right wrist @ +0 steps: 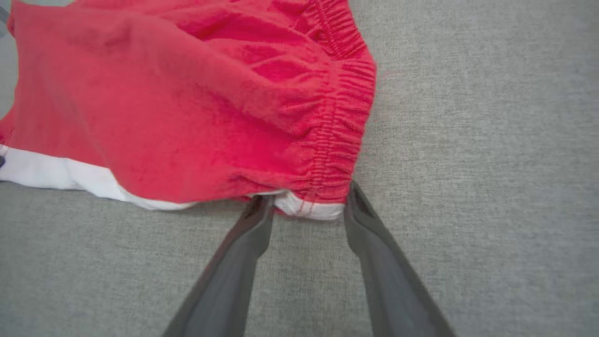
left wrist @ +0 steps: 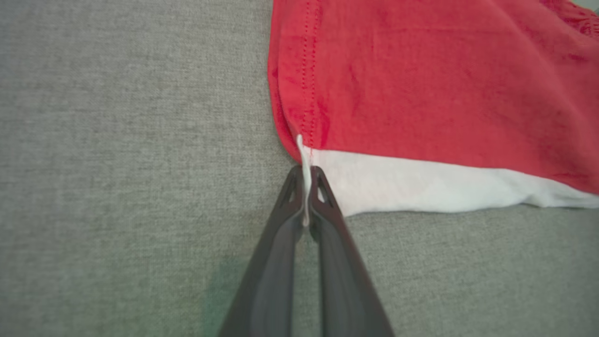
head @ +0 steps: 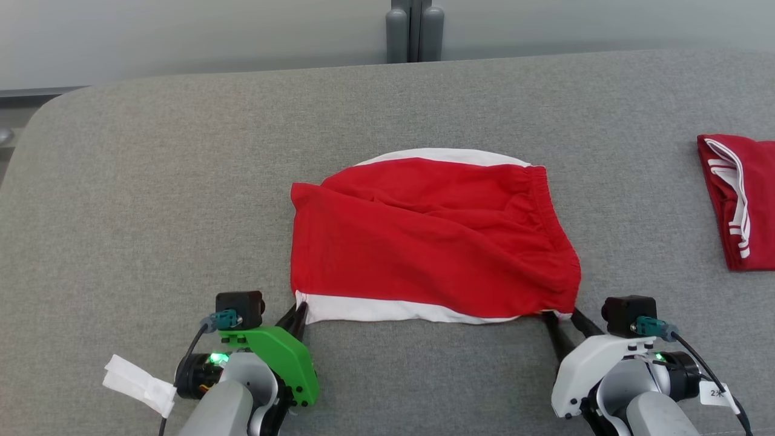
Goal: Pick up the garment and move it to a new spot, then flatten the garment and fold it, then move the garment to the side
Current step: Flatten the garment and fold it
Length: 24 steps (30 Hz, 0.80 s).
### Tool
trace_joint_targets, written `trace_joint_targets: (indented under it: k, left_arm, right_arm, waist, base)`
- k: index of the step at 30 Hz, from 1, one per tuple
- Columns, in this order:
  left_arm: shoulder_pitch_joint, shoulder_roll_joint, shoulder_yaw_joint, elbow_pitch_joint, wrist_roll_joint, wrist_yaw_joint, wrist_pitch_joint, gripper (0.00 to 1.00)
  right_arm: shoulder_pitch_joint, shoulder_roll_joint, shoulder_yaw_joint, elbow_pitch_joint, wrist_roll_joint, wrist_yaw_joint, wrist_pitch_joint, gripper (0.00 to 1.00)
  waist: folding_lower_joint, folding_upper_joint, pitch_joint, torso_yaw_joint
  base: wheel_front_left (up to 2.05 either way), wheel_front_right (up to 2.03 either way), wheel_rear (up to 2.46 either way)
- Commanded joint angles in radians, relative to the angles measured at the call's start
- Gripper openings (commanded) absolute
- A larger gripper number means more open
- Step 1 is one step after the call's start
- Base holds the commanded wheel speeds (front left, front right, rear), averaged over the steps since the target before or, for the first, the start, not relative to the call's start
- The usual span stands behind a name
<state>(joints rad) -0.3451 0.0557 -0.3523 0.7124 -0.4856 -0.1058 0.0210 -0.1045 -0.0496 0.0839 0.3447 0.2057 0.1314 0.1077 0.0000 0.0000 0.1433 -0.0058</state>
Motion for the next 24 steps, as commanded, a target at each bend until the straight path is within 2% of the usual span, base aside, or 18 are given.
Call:
trace_joint_targets:
  k: [1, 6, 10, 18, 24]
  left_arm:
    - [-0.005, 0.003, 0.002, -0.003, -0.007, -0.004, -0.007, 0.00]
    - [0.010, 0.002, 0.006, -0.035, -0.035, -0.009, -0.039, 0.00]
    - [0.024, 0.000, 0.017, -0.109, -0.099, -0.018, -0.063, 0.00]
    - [0.035, -0.003, 0.027, -0.412, -0.302, -0.025, -0.059, 0.00]
    - [0.016, -0.003, 0.017, -0.645, -0.393, -0.023, -0.013, 0.00]
  right_arm:
    - [-0.001, -0.002, 0.001, -0.005, 0.006, -0.002, -0.006, 0.00]
    - [0.013, -0.002, -0.013, -0.052, -0.004, -0.002, -0.029, 0.00]
    - [0.017, -0.003, -0.028, -0.130, -0.017, -0.002, -0.031, 0.00]
    - [-0.012, -0.052, -0.068, -0.369, -0.037, -0.001, 0.000, 0.00]
    - [-0.054, -0.116, -0.080, -0.528, -0.053, -0.002, 0.050, 0.00]
  waist:
    - [0.0000, 0.0000, -0.002, 0.001]
    - [0.0000, 0.0000, -0.012, 0.002]
    - [0.0000, 0.0000, -0.023, -0.004]
    - [0.0000, 0.0000, -0.033, -0.025]
    - [0.0000, 0.0000, -0.027, -0.041]
  base:
    - [0.00, 0.00, 0.00]
    - [0.00, 0.00, 0.00]
    - [0.00, 0.00, 0.00]
    - [0.00, 0.00, 0.00]
    - [0.00, 0.00, 0.00]
